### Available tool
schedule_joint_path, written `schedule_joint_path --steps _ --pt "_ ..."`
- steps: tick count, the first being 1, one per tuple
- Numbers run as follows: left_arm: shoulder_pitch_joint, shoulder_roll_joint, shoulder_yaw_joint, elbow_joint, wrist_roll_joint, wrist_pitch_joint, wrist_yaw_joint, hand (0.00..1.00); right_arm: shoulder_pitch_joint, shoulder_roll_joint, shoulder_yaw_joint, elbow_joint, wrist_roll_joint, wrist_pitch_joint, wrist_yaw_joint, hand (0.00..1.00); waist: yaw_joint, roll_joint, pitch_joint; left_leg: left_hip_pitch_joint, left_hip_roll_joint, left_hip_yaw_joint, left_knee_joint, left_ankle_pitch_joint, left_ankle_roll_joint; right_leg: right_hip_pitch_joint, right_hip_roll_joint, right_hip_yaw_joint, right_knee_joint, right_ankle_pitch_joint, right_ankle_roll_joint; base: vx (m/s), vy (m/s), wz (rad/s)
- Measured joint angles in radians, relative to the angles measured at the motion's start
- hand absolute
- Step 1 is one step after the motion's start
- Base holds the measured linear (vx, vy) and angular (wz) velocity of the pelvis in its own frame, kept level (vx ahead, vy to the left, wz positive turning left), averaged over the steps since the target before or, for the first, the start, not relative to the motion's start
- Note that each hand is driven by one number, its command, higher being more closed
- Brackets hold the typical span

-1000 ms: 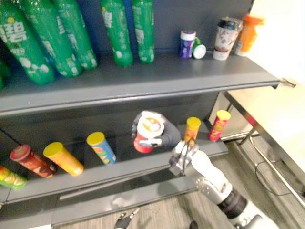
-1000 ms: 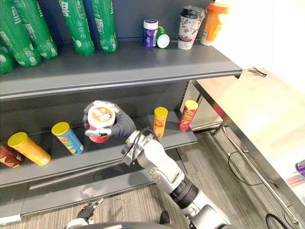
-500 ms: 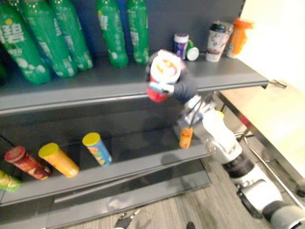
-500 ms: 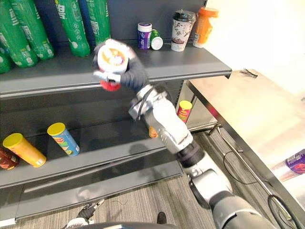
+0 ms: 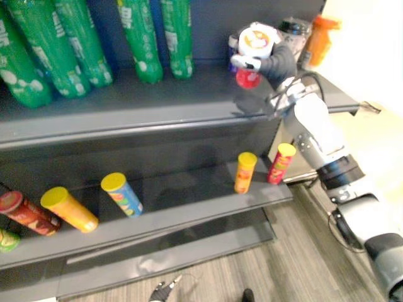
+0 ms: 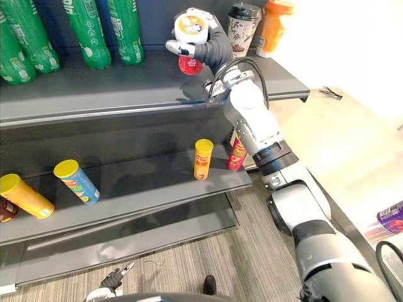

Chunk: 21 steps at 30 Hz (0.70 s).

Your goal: Put the gum and the chips on the shelf.

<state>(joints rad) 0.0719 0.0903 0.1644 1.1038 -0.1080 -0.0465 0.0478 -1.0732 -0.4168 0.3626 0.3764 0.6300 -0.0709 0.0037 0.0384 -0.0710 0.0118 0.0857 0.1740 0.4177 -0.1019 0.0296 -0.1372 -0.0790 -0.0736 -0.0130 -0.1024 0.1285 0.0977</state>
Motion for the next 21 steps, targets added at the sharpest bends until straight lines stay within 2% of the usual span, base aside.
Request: schedule_joint_path --steps 10,21 --pt "-0.010 0.001 -0.002 -0.010 -0.007 -0.011 -0.021 0.00 -0.022 -0.002 -0.001 0.097 -0.004 0.045 0.009 1.00 0.003 -0.001 0.033 -0.015 0.001 0.004 0.001 0.001 -0.003 -0.017 0.005 0.004 -0.001 0.000 0.000 0.00 -0.008 -0.01" --pt "-0.024 0.000 -0.003 -0.012 -0.007 -0.018 -0.022 0.00 -0.052 0.014 -0.051 0.149 -0.041 0.046 0.013 1.00 0.008 0.004 0.067 -0.015 0.012 0.011 0.005 0.001 -0.007 -0.020 0.014 0.011 -0.002 0.011 -0.010 0.01 -0.005 -0.02"
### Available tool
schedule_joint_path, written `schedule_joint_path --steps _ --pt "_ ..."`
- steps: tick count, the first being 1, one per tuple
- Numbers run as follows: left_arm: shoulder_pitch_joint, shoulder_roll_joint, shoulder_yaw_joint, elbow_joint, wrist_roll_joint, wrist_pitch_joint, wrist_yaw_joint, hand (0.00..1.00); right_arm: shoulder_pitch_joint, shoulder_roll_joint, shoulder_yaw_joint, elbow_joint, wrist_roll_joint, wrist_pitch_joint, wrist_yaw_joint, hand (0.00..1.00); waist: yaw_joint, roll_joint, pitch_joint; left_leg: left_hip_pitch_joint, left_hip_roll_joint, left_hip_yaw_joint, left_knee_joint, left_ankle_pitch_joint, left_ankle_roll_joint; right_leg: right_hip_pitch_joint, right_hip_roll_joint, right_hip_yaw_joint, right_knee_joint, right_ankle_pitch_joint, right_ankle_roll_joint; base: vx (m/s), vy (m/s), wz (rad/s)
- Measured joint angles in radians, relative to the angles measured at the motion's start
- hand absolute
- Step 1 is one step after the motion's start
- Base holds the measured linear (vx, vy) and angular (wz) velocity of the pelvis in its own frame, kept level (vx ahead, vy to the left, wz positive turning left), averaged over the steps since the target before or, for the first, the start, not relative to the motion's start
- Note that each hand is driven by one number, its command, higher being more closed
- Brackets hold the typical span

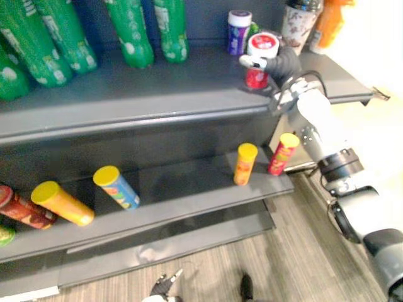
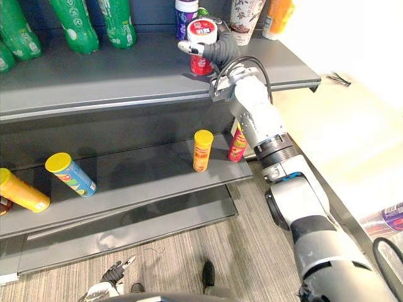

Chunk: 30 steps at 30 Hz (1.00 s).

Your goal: Put the gum and the chips on the shelf.

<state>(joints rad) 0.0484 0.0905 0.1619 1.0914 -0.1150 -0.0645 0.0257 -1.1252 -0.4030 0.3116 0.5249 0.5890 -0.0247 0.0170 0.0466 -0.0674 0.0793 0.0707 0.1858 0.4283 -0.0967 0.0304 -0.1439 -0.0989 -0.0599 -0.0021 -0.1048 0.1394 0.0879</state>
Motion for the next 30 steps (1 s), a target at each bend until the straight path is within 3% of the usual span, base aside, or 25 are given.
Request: schedule_joint_path --steps 8,9,30 --pt "-0.004 -0.002 0.000 -0.018 0.000 -0.001 0.000 0.00 -0.006 0.009 -0.039 0.003 -0.001 -0.001 -0.006 1.00 0.009 0.002 0.018 -0.003 0.004 0.000 0.000 0.002 -0.003 -0.004 0.005 -0.001 0.000 0.000 0.000 0.00 0.000 0.00" --pt "-0.004 -0.002 0.000 -0.018 0.000 -0.001 0.000 0.00 -0.006 0.010 -0.040 0.003 -0.001 -0.001 -0.007 0.00 0.008 0.002 0.018 -0.003 0.004 0.000 0.000 0.002 -0.003 -0.004 0.005 -0.001 0.000 0.000 0.000 0.00 0.000 0.00" --pt "-0.007 -0.004 0.003 -0.020 0.000 -0.001 0.000 0.00 -0.006 0.011 -0.045 0.032 -0.003 -0.001 -0.009 0.00 0.008 0.001 0.027 0.002 0.005 0.001 0.000 0.003 -0.003 0.000 0.006 0.000 0.000 0.002 -0.002 0.00 0.000 0.00"
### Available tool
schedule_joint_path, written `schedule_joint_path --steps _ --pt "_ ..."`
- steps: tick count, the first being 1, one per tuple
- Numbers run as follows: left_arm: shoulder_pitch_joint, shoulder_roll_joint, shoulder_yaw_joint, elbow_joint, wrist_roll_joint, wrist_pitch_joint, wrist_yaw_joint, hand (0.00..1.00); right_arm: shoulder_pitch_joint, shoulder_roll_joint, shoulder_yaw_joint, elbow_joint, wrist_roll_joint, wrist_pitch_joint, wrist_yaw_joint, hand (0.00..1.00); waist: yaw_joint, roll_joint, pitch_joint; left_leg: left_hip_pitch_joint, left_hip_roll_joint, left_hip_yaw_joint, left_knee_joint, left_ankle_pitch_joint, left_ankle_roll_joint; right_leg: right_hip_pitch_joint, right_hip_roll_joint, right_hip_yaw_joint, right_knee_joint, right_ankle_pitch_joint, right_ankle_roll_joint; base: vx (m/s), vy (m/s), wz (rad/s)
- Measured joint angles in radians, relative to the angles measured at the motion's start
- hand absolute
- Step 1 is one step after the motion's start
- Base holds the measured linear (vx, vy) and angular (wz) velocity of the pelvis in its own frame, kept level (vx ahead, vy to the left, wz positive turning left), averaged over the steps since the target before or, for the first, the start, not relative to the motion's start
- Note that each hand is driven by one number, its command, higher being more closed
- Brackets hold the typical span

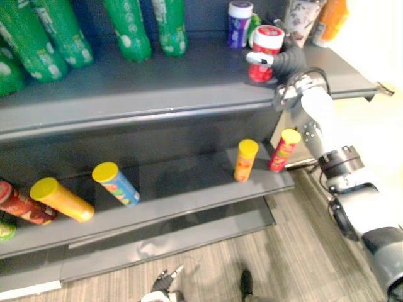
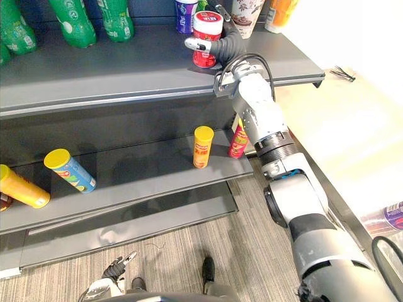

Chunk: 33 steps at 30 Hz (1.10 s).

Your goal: Put the gum and the chips on the shelf.

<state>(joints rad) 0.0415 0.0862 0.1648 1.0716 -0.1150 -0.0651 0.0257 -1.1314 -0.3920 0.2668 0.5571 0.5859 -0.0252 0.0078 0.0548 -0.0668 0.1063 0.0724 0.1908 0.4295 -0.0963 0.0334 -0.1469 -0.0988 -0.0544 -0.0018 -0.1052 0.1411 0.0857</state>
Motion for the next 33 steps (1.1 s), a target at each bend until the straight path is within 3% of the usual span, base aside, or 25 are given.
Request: schedule_joint_path --steps 6,12,20,25,29,31,33 --pt "0.002 0.001 0.003 0.000 0.002 0.000 0.000 0.00 0.001 -0.018 -0.058 -0.128 -0.078 -0.010 -0.014 0.00 -0.007 -0.001 0.003 0.000 0.001 0.002 0.000 0.000 0.000 -0.001 0.001 0.002 0.000 0.000 0.000 0.00 0.000 0.00" --pt "0.005 0.001 0.022 0.000 0.004 0.000 0.000 0.00 0.054 -0.064 -0.128 -0.367 -0.115 -0.080 -0.026 0.00 -0.022 -0.003 0.003 0.004 0.000 0.012 0.000 -0.001 -0.002 -0.002 0.003 0.011 0.000 0.001 0.002 0.00 0.000 -0.03" --pt "0.016 -0.002 0.038 0.000 0.010 -0.002 0.007 0.00 0.279 -0.112 -0.344 -0.620 -0.118 -0.155 -0.066 0.00 -0.030 -0.003 0.003 0.016 0.001 0.034 0.000 -0.005 -0.006 -0.005 0.006 0.027 -0.001 -0.003 0.007 0.00 -0.008 -0.07" --pt "0.022 -0.005 0.040 -0.001 0.012 -0.018 0.011 0.00 0.536 -0.108 -0.523 -0.792 -0.118 -0.199 -0.089 0.00 -0.038 -0.004 0.003 0.015 0.000 0.035 -0.003 -0.007 -0.009 -0.006 0.006 0.027 -0.001 -0.004 0.006 0.00 0.000 0.00" --pt "0.036 -0.006 0.062 0.001 0.013 -0.020 0.011 0.00 0.817 -0.036 -0.649 -0.913 -0.156 -0.221 -0.076 0.00 -0.061 -0.004 -0.008 0.010 0.000 0.039 -0.005 -0.009 -0.011 -0.015 0.006 0.028 -0.001 -0.006 0.004 0.01 -0.004 -0.01" --pt "0.049 -0.007 0.072 0.003 0.015 -0.020 0.011 0.00 0.941 0.020 -0.657 -0.934 -0.157 -0.227 -0.051 0.00 -0.081 -0.003 -0.024 0.002 0.000 0.040 -0.004 -0.009 -0.011 -0.022 0.006 0.029 -0.001 -0.006 0.004 0.00 0.000 0.00" --pt "0.050 -0.009 0.075 0.003 0.023 -0.020 0.011 0.00 1.092 0.090 -0.637 -0.933 -0.161 -0.227 -0.026 0.00 -0.082 -0.002 -0.032 0.003 0.000 0.045 -0.003 -0.010 -0.013 -0.026 0.007 0.033 -0.001 -0.006 0.004 0.01 -0.017 -0.06"
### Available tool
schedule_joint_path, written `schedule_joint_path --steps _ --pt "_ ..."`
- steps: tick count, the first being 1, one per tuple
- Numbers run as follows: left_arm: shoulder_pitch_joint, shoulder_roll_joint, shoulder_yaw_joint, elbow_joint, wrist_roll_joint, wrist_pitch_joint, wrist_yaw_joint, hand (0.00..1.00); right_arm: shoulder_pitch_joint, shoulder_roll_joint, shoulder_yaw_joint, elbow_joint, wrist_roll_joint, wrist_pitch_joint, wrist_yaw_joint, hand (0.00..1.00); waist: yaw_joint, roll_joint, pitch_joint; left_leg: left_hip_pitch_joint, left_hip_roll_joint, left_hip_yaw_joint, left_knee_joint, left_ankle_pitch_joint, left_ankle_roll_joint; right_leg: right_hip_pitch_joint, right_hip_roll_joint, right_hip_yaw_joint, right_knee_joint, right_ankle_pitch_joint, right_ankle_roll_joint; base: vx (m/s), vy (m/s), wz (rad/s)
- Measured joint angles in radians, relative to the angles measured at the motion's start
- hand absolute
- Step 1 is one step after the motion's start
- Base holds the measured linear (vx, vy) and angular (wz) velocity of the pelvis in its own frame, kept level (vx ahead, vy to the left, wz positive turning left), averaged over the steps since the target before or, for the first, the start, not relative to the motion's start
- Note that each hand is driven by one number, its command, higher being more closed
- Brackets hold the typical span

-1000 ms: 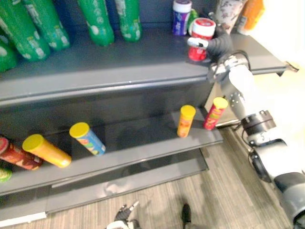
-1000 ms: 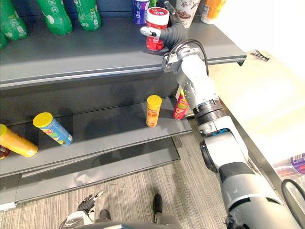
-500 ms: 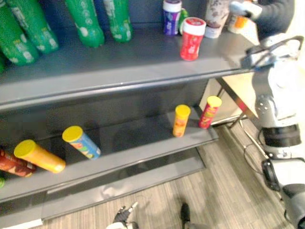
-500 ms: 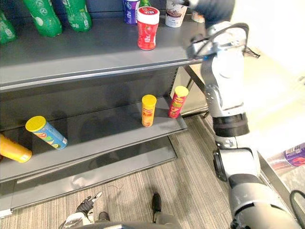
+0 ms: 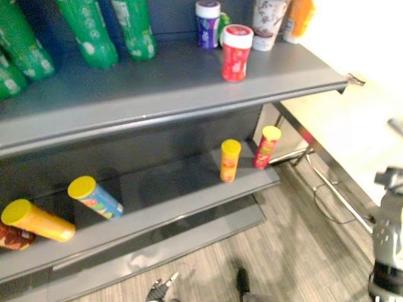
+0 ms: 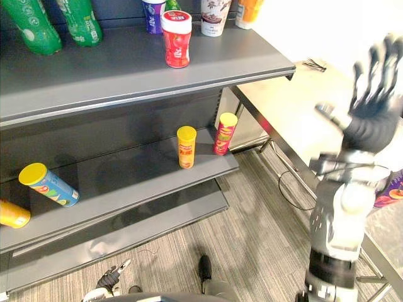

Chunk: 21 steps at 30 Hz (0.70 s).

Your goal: Put the gum and the chips on the shelf.

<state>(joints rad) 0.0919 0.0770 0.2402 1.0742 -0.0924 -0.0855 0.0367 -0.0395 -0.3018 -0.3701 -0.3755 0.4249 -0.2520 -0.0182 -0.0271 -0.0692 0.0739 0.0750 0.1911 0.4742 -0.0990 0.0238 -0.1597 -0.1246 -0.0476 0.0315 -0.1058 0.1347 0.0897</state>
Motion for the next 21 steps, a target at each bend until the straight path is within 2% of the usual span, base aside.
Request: schedule_joint_path --steps 3,7,9,15,18,21 --pt "0.006 -0.001 0.001 0.000 0.002 -0.001 0.000 0.00 0.181 0.095 0.102 0.055 -0.001 0.012 0.070 0.00 -0.002 0.000 -0.008 0.000 -0.002 0.007 0.000 -0.002 -0.003 -0.008 -0.001 0.005 0.000 -0.001 -0.001 -0.01 -0.019 -0.07" --pt "0.008 -0.005 0.003 0.001 0.028 -0.003 -0.001 0.00 0.332 0.191 0.249 0.269 0.008 0.084 0.164 0.00 0.000 0.006 -0.022 -0.002 -0.004 0.007 0.003 -0.011 -0.009 -0.008 -0.005 0.003 -0.004 -0.005 -0.007 0.00 0.000 0.00" --pt "0.009 -0.008 0.004 0.001 0.029 -0.003 0.000 0.00 0.358 0.227 0.268 0.363 0.007 0.105 0.187 0.00 0.001 0.011 -0.025 -0.003 -0.005 0.008 0.003 -0.013 -0.009 -0.008 -0.006 0.003 -0.005 -0.005 -0.007 0.00 0.000 0.00" --pt "0.011 -0.013 0.003 0.006 0.029 -0.004 0.004 0.00 0.344 0.243 0.234 0.658 -0.036 0.117 0.164 0.00 0.004 0.037 -0.026 -0.002 -0.006 0.009 0.003 -0.018 -0.010 -0.005 -0.006 0.003 -0.004 -0.002 -0.003 0.02 -0.007 -0.01" --pt "0.004 -0.017 0.001 0.027 0.029 -0.012 0.006 0.00 0.318 0.240 0.211 0.780 -0.114 0.115 0.136 0.00 0.004 0.054 -0.025 -0.001 -0.004 0.010 0.003 -0.019 -0.010 -0.004 -0.004 0.004 0.000 -0.002 -0.003 0.04 -0.016 -0.02" --pt "0.000 -0.019 0.000 0.031 0.028 -0.023 0.009 0.00 0.286 0.241 0.208 0.923 -0.112 0.113 0.132 0.00 0.006 0.065 -0.022 0.002 -0.001 0.011 0.004 -0.019 -0.010 -0.003 -0.001 0.004 0.000 -0.002 -0.003 0.01 -0.009 -0.01"
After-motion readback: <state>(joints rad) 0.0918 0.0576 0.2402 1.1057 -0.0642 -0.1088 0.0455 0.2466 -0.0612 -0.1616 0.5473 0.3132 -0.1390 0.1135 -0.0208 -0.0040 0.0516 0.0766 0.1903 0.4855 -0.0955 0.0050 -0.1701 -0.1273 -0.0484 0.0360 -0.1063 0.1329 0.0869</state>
